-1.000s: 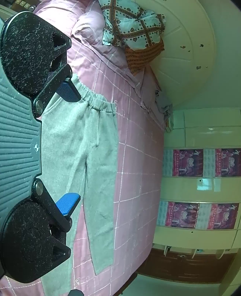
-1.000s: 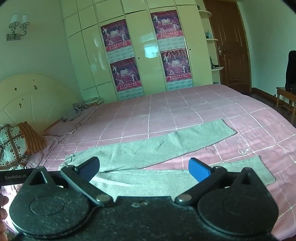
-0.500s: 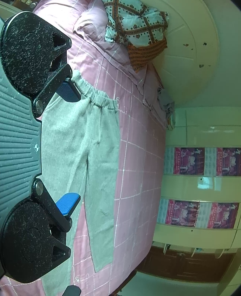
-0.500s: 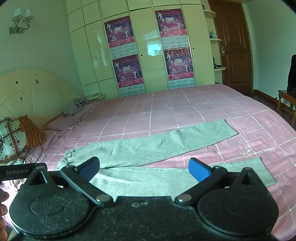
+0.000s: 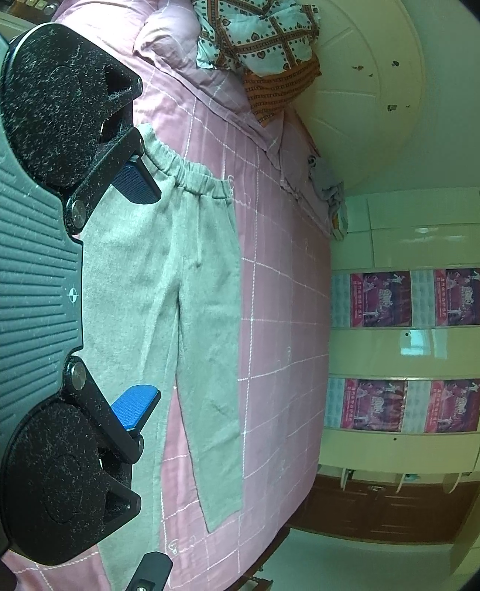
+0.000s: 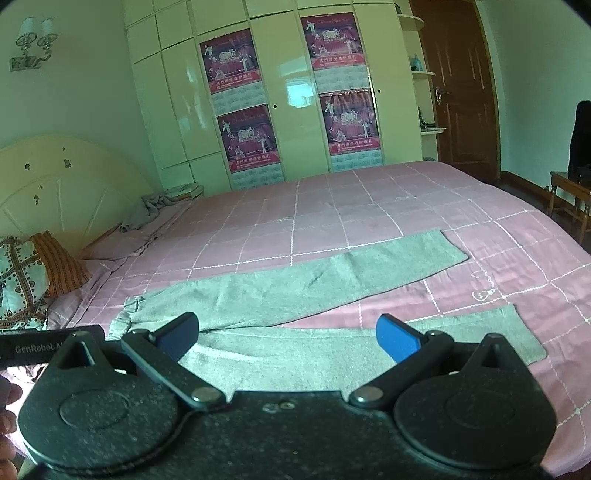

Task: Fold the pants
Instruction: 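Move both tools toward the grey sweatpants lying on the bed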

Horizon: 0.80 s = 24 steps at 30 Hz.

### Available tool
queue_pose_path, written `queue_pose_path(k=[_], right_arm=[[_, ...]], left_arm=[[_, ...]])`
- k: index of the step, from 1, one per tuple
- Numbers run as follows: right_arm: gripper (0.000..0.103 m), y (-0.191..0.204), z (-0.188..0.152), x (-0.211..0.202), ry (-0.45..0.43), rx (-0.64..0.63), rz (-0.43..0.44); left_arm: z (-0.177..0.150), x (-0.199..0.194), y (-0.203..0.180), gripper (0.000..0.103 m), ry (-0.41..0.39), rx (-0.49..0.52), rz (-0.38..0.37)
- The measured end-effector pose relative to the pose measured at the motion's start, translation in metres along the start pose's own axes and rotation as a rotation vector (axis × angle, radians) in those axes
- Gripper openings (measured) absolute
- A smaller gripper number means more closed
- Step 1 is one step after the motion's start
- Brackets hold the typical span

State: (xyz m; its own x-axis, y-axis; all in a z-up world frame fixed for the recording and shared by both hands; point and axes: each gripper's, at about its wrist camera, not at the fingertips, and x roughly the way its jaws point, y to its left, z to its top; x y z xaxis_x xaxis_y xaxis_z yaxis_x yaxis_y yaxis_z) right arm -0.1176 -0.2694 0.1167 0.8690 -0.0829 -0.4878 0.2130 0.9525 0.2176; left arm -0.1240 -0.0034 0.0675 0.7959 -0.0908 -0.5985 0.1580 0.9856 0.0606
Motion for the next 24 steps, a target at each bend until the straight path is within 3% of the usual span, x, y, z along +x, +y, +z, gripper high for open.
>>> queue_pose_path(k=[24], right_arm=[[0.103,0.017,0.002,0.027,0.064,-0.024,0.008]], left_arm=[[0.003,0.041,0.024,0.103,0.044,-0.038,-0.007]])
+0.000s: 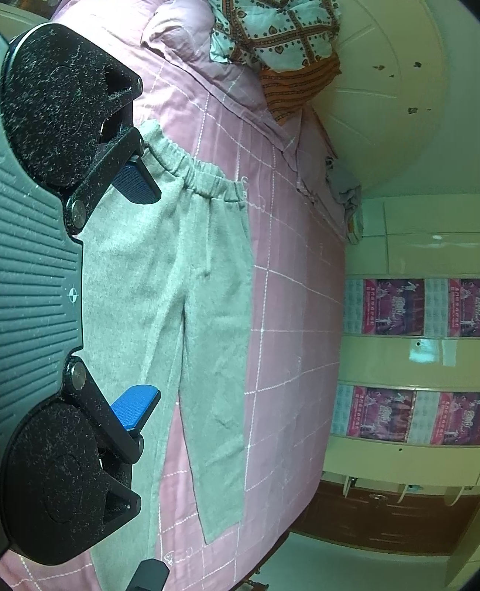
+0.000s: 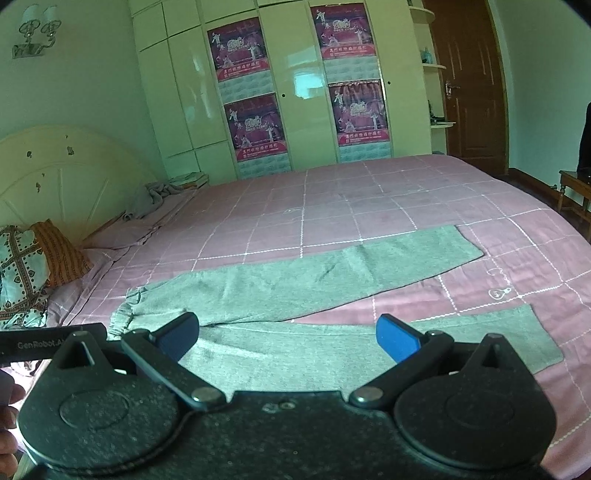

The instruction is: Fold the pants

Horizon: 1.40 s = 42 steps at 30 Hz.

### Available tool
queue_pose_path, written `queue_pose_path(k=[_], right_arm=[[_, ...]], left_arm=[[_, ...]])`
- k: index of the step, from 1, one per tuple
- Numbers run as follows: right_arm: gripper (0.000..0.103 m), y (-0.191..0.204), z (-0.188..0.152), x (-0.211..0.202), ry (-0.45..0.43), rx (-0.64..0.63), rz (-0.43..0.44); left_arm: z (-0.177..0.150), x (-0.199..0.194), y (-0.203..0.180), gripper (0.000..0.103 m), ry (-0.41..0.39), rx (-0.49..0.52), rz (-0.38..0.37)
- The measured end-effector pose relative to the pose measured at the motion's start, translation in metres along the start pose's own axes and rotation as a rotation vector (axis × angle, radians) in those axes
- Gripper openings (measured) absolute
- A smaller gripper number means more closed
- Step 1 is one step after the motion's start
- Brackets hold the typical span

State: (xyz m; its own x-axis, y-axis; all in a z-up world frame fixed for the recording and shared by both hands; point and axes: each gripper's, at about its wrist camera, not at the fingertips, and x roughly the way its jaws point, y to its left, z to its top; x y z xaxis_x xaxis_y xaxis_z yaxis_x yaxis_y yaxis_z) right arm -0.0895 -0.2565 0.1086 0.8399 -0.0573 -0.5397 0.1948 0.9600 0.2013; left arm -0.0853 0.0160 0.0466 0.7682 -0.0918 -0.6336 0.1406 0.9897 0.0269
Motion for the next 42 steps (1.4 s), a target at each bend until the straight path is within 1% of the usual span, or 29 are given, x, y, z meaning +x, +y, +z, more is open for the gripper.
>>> queue_pose_path(k=[5,9,19,22,27,33,38,42], right_arm=[[0.103,0.009,0.003,0.013,-0.003,-0.008,0.015],[0.102,0.015,0.006,0.024,-0.007,-0.011,0.039],[0.102,0.029,0.019,0.056,-0.017,-0.030,0.103],[0.101,0.034,0.022,0.068,-0.009,-0.050,0.119],[0.101,0.040,0.028,0.087,0.003,-0.048,0.148],[0.101,0.050,0.034,0.110,0.013,-0.064,0.155],[0.100,0.056,0.041,0.131,0.015,-0.100,0.166],[0.100,0.066,0.046,0.155,0.020,-0.145,0.190]], left_arm=[[0.008,0.018,0.011,0.103,0.018,-0.027,0.001],[0.016,0.033,0.015,0.103,0.013,-0.012,0.040],[0.035,0.071,0.028,0.103,0.027,0.009,0.094],[0.039,0.085,0.031,0.103,0.035,0.007,0.109],[0.046,0.108,0.036,0.103,0.053,0.008,0.129],[0.054,0.134,0.042,0.103,0.064,0.004,0.139],[0.059,0.161,0.049,0.103,0.082,-0.006,0.157],[0.064,0.193,0.063,0.103,0.104,-0.012,0.180]])
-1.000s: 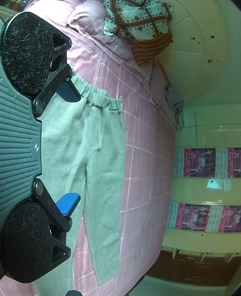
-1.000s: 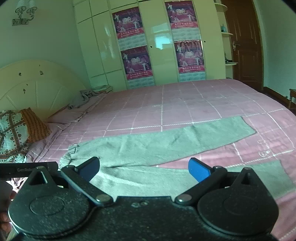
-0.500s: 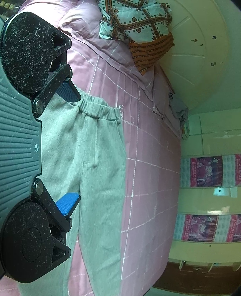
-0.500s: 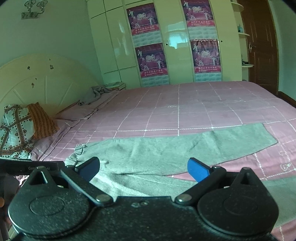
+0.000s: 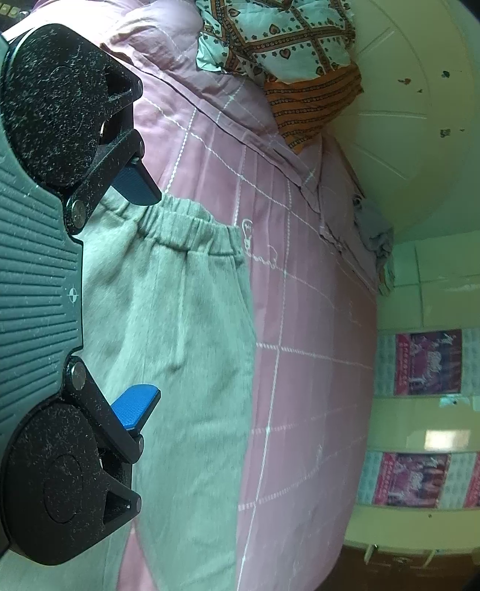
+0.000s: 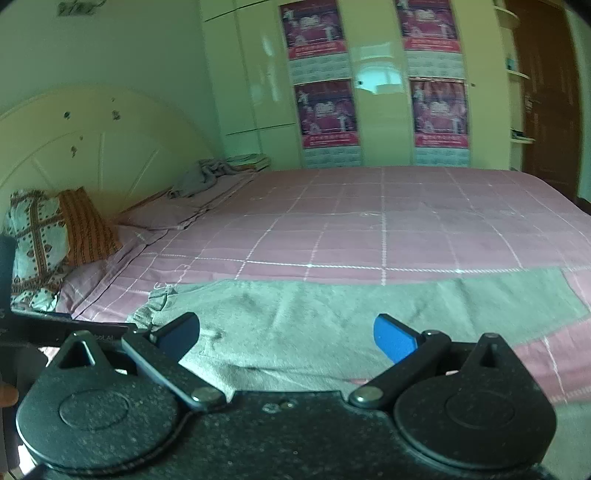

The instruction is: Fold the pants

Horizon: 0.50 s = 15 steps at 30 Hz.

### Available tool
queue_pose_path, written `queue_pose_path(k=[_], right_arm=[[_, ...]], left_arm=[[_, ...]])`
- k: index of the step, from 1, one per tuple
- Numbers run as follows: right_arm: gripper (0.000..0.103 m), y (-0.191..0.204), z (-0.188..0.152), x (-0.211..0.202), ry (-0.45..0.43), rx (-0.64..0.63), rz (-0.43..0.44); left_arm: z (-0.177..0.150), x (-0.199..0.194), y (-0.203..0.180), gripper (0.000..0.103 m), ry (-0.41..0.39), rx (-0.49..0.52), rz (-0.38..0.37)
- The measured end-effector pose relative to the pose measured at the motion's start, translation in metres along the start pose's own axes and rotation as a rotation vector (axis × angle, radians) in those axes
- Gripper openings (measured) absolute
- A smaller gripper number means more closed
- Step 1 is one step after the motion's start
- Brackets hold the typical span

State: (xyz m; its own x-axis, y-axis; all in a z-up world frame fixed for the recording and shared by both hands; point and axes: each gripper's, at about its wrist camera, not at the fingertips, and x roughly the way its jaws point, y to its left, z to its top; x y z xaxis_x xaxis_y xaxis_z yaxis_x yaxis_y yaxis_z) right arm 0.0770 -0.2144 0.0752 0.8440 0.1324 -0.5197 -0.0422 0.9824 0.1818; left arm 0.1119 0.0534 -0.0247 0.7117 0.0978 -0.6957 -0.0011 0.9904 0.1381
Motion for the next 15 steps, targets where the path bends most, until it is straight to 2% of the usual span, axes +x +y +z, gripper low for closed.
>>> queue_pose_path(k=[5,6,7,8,9,10,13,14,15], right_arm=[[0.098,0.006,0.007,0.039,0.025,-0.055,0.053],[0.097,0.007,0.008,0.048,0.035,-0.067,0.060],[0.094,0.007,0.009,0.057,0.045,-0.078,0.070],[0.076,0.007,0.009,0.067,0.056,-0.086,0.081],[0.031,0.007,0.010,0.077,0.071,-0.091,0.087],[0.021,0.006,0.010,0.090,0.101,-0.090,0.099],[0.060,0.002,0.010,0.127,0.167,-0.076,0.138],[0.077,0.003,0.010,0.137,0.168,-0.093,0.135],[0.074,0.004,0.009,0.147,0.165,-0.117,0.129]], left_arm=[[0.009,0.050,0.015,0.102,0.039,-0.024,0.049],[0.011,0.060,0.018,0.100,0.047,-0.030,0.058],[0.013,0.070,0.022,0.078,0.053,-0.032,0.068],[0.015,0.084,0.027,0.065,0.074,-0.036,0.080],[0.017,0.097,0.034,0.059,0.102,-0.056,0.070],[0.018,0.109,0.039,0.059,0.126,-0.080,0.061],[0.021,0.144,0.054,0.059,0.166,-0.113,0.061],[0.022,0.155,0.057,0.059,0.166,-0.105,0.074],[0.023,0.165,0.059,0.059,0.171,-0.094,0.084]])
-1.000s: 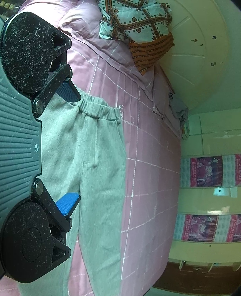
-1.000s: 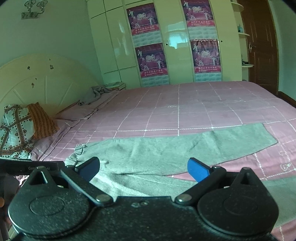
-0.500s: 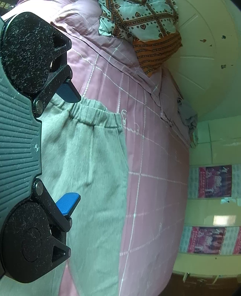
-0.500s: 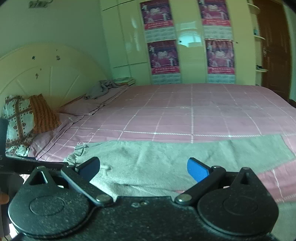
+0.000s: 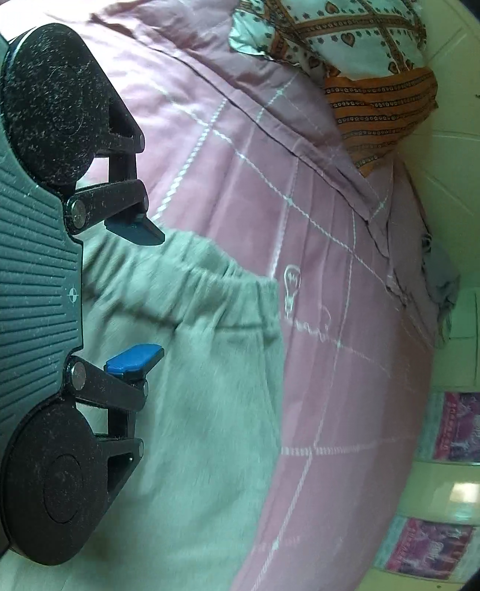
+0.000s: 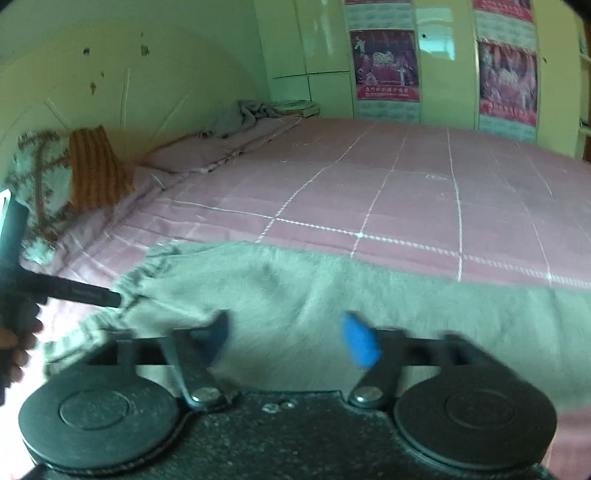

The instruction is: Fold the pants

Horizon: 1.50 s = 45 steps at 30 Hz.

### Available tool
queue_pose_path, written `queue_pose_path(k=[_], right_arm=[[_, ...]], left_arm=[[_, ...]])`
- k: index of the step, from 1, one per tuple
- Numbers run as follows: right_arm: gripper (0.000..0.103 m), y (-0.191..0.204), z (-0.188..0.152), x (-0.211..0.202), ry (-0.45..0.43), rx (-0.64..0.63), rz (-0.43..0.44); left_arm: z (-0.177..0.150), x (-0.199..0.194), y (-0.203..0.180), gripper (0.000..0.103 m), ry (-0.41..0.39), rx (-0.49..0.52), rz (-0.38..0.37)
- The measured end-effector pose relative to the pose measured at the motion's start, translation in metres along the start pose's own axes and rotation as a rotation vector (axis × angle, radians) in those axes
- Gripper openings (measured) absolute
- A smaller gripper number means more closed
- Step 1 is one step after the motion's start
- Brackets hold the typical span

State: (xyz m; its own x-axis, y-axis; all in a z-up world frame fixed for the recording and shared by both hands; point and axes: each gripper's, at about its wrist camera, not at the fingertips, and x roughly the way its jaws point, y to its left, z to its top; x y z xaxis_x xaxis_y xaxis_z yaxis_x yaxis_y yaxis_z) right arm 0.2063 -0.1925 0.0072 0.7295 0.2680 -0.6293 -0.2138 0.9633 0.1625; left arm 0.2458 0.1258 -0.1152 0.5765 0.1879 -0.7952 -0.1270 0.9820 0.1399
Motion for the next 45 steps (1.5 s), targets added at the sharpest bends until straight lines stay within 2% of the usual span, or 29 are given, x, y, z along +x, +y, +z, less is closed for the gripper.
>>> queue_pose_path(k=[2,3,4,6,7,11,15,17,18,19,20,21,24,25,27,33,37,39,41,43,45], right_arm=[[0.063,-0.002,0.004,0.025,0.036,-0.056,0.015],[0.061,-0.004,0.007,0.038,0.057,-0.064,0.028],[0.061,-0.007,0.011,0.051,0.074,-0.073,0.040],[0.061,-0.011,0.020,0.083,0.109,-0.122,0.051],[0.061,-0.012,0.023,0.095,0.124,-0.145,0.056],[0.056,-0.022,0.040,0.147,0.165,-0.212,0.073],[0.056,-0.028,0.052,0.187,0.218,-0.275,0.072],[0.056,-0.030,0.055,0.201,0.239,-0.303,0.065],[0.055,-0.031,0.056,0.206,0.248,-0.312,0.072],[0.052,-0.030,0.057,0.211,0.254,-0.320,0.083],[0.037,-0.029,0.058,0.212,0.266,-0.331,0.100],[0.011,-0.027,0.059,0.213,0.277,-0.340,0.128],[0.006,-0.020,0.057,0.201,0.287,-0.365,0.156],[0.006,-0.018,0.054,0.193,0.289,-0.370,0.166],[0.005,-0.016,0.053,0.176,0.259,-0.375,0.167],[0.005,0.013,0.045,0.084,0.151,-0.409,0.185],[0.005,0.039,0.009,0.014,0.140,-0.415,0.216],[0.005,0.053,-0.021,-0.014,0.152,-0.406,0.227],[0.005,0.062,-0.053,-0.032,0.178,-0.353,0.244],[0.007,0.069,-0.088,-0.036,0.220,-0.277,0.230],[0.014,0.076,-0.114,-0.029,0.261,-0.225,0.195]], left_arm=[[0.009,0.024,0.005,0.059,0.027,-0.003,0.009],[0.013,0.033,0.009,0.062,0.037,-0.012,0.007],[0.019,0.045,0.012,0.074,0.052,-0.024,-0.009],[0.031,0.060,0.016,0.086,0.048,-0.038,-0.005],[0.036,0.068,0.016,0.089,0.035,-0.032,-0.010],[0.050,0.099,0.016,0.090,0.045,-0.008,-0.069],[0.051,0.110,0.022,0.089,0.051,-0.040,-0.127],[0.048,0.111,0.024,0.078,0.034,-0.044,-0.165],[0.048,0.110,0.025,0.064,0.028,-0.040,-0.191],[0.048,0.108,0.024,0.059,0.026,-0.039,-0.213],[0.048,0.106,0.021,0.058,0.020,-0.031,-0.203],[0.048,0.105,0.020,0.054,0.015,-0.022,-0.196],[0.046,0.096,0.026,0.031,-0.013,-0.046,-0.171],[0.046,0.092,0.030,0.025,-0.012,-0.069,-0.177],[0.046,0.084,0.033,0.022,-0.025,-0.073,-0.173],[0.038,0.025,0.049,0.019,-0.092,-0.094,-0.206],[0.015,-0.034,0.065,0.019,-0.112,-0.080,-0.241],[-0.008,-0.056,0.074,0.019,-0.094,-0.076,-0.238],[-0.035,-0.066,0.083,0.019,-0.042,-0.082,-0.232],[-0.064,-0.065,0.090,0.019,0.014,-0.095,-0.210],[-0.090,-0.058,0.100,0.019,0.091,-0.133,-0.183]])
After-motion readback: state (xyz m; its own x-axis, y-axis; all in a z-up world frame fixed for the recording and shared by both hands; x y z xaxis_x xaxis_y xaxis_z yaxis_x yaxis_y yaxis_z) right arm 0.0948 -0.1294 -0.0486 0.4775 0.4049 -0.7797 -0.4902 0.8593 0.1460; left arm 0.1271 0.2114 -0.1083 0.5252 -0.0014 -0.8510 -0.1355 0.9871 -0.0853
